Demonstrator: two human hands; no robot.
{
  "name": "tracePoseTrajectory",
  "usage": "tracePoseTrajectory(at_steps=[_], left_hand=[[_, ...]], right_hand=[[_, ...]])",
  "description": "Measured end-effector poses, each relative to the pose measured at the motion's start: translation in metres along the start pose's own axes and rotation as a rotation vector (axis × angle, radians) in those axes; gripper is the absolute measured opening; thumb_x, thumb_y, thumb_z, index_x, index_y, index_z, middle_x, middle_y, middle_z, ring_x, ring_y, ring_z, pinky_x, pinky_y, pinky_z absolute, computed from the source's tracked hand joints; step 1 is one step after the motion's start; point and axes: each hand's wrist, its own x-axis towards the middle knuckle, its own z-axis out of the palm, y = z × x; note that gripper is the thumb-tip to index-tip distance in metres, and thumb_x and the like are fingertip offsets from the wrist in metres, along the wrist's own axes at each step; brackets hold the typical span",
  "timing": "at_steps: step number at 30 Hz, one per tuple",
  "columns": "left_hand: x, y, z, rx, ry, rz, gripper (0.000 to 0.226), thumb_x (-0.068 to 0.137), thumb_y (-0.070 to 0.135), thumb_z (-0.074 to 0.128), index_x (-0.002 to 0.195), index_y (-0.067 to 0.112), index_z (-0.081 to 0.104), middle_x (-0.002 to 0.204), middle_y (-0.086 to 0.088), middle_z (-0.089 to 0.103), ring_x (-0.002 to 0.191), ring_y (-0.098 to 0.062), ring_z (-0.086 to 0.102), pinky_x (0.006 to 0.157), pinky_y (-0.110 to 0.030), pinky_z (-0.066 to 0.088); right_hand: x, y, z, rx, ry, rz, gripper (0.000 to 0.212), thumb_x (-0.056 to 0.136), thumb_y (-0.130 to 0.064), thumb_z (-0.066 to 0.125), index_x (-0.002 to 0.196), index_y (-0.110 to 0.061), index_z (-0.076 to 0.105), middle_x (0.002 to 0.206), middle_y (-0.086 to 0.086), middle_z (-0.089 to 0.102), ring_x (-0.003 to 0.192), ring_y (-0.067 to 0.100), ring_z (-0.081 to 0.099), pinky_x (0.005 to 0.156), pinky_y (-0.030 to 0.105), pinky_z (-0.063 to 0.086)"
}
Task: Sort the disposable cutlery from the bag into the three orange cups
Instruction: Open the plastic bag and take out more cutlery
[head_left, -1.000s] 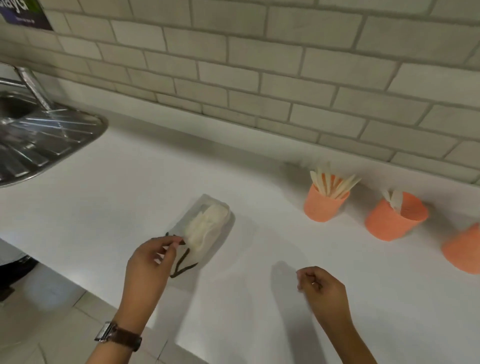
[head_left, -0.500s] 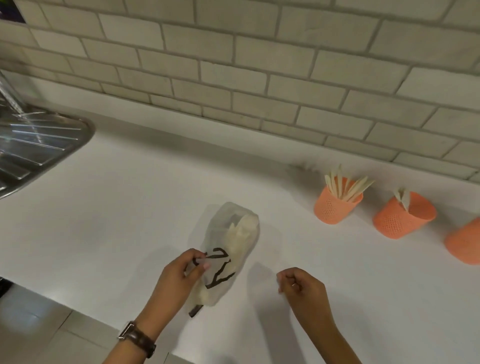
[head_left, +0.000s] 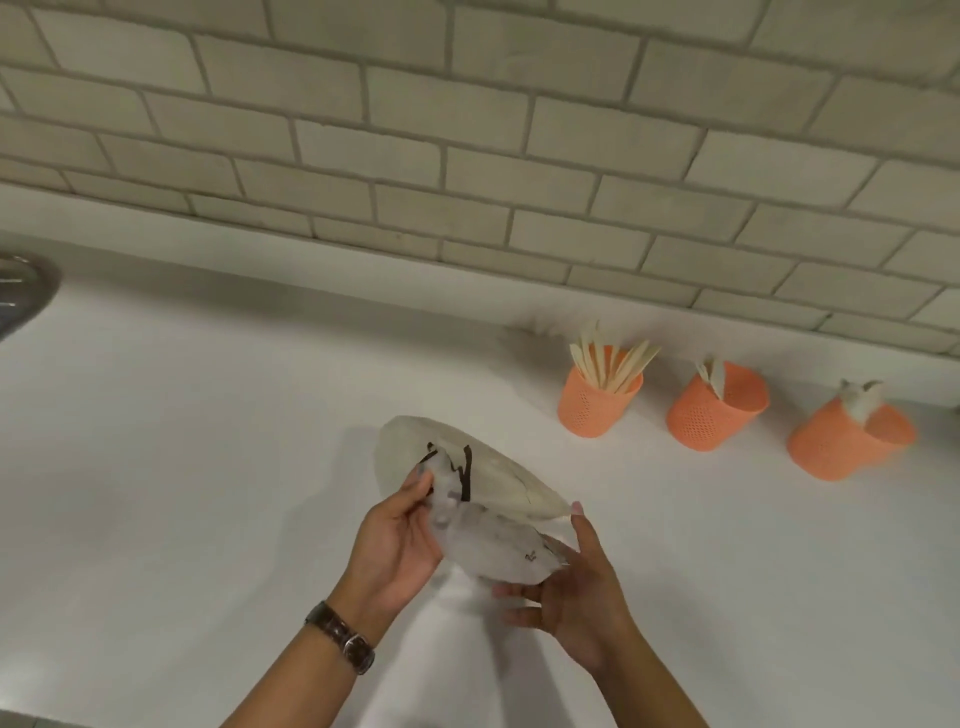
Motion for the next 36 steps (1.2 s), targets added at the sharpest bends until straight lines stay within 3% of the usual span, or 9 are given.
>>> tracePoseTrajectory(at_steps=[4, 9, 15, 18, 22, 25, 28, 32, 36], left_hand=[[-0.001, -0.008, -0.002, -0.035, 0.041, -0.008, 0.034, 0.066, 0.013, 0.075, 0.099, 0.005, 0.074, 0.103, -0.014, 0.073, 0.09, -0.024, 0.072, 0.071, -0.037, 0.059], [0.001, 0.005, 0.007, 0.028, -0.013, 0.059, 0.054, 0.067, 0.025, 0.079, 0.115, 0.004, 0.066, 0.114, -0.015, 0.068, 0.101, -0.024, 0.068, 0.086, -0.038, 0.056], [0.006, 0.026, 0.031, 0.297, -0.044, 0.135, 0.06, 0.063, 0.021, 0.081, 0.117, 0.017, 0.054, 0.104, -0.012, 0.072, 0.084, -0.021, 0.07, 0.078, -0.034, 0.058], [0.001, 0.036, 0.048, 0.345, -0.116, 0.177, 0.05, 0.068, 0.018, 0.076, 0.113, 0.02, 0.055, 0.117, -0.013, 0.068, 0.094, -0.023, 0.07, 0.077, -0.037, 0.058], [-0.007, 0.045, 0.057, 0.58, -0.147, 0.362, 0.031, 0.071, 0.023, 0.07, 0.1, 0.022, 0.06, 0.11, -0.003, 0.068, 0.104, -0.023, 0.064, 0.087, -0.043, 0.054], [-0.022, 0.04, 0.045, 1.158, -0.066, 0.69, 0.029, 0.064, 0.039, 0.073, 0.085, 0.031, 0.054, 0.092, 0.015, 0.058, 0.09, -0.01, 0.056, 0.082, -0.026, 0.047], [-0.025, 0.01, 0.019, 1.759, -0.041, 0.872, 0.055, 0.057, 0.059, 0.075, 0.096, 0.038, 0.043, 0.106, 0.023, 0.043, 0.104, -0.003, 0.043, 0.089, -0.018, 0.036], [-0.012, -0.032, 0.0, 1.804, 0.074, 0.956, 0.06, 0.06, 0.053, 0.076, 0.105, 0.032, 0.043, 0.116, 0.016, 0.034, 0.11, -0.002, 0.029, 0.099, -0.023, 0.028], [-0.005, -0.023, 0.009, 1.72, -0.019, 0.969, 0.055, 0.059, 0.003, 0.081, 0.096, 0.033, 0.053, 0.105, 0.022, 0.051, 0.1, 0.0, 0.047, 0.092, -0.008, 0.034]], right_hand=[[0.003, -0.021, 0.005, -0.057, -0.112, 0.07, 0.078, 0.08, -0.076, 0.03, 0.114, -0.017, 0.068, 0.112, 0.005, 0.07, 0.097, 0.024, 0.066, 0.079, 0.037, 0.052], [-0.015, -0.024, 0.013, -0.001, -0.197, -0.011, 0.03, 0.081, -0.027, 0.064, 0.1, -0.005, 0.069, 0.073, 0.005, 0.065, 0.053, 0.012, 0.059, 0.049, 0.023, 0.054], [-0.058, -0.048, 0.037, -0.4, -0.016, -0.256, 0.051, 0.083, 0.005, 0.062, 0.116, -0.025, 0.039, 0.08, 0.021, 0.066, 0.054, 0.028, 0.064, 0.049, 0.033, 0.055], [-0.085, -0.078, 0.053, -0.419, -0.138, -0.429, 0.026, 0.082, -0.019, 0.068, 0.104, -0.007, 0.061, 0.092, 0.015, 0.074, 0.082, 0.024, 0.072, 0.065, 0.026, 0.058], [-0.102, -0.118, 0.075, -0.51, -0.411, -0.546, 0.005, 0.073, -0.022, 0.076, 0.073, -0.027, 0.075, 0.118, 0.006, 0.068, 0.114, 0.02, 0.062, 0.093, 0.032, 0.053], [-0.099, -0.138, 0.085, -0.359, -0.499, -0.527, 0.006, 0.074, -0.025, 0.066, 0.07, -0.021, 0.069, 0.129, 0.013, 0.06, 0.121, 0.025, 0.056, 0.099, 0.041, 0.049], [-0.093, -0.149, 0.085, -0.083, -0.671, -0.371, 0.047, 0.082, -0.036, 0.06, 0.116, -0.007, 0.043, 0.141, 0.018, 0.047, 0.134, 0.028, 0.043, 0.107, 0.052, 0.035], [-0.092, -0.147, 0.084, 0.134, -0.704, -0.312, 0.091, 0.081, -0.048, 0.051, 0.143, 0.006, 0.011, 0.148, 0.015, 0.039, 0.14, 0.028, 0.031, 0.107, 0.062, 0.029], [-0.089, -0.147, 0.063, 0.233, -0.558, -0.401, 0.081, 0.082, -0.044, 0.053, 0.141, 0.002, 0.021, 0.143, 0.014, 0.045, 0.135, 0.028, 0.041, 0.102, 0.062, 0.036]])
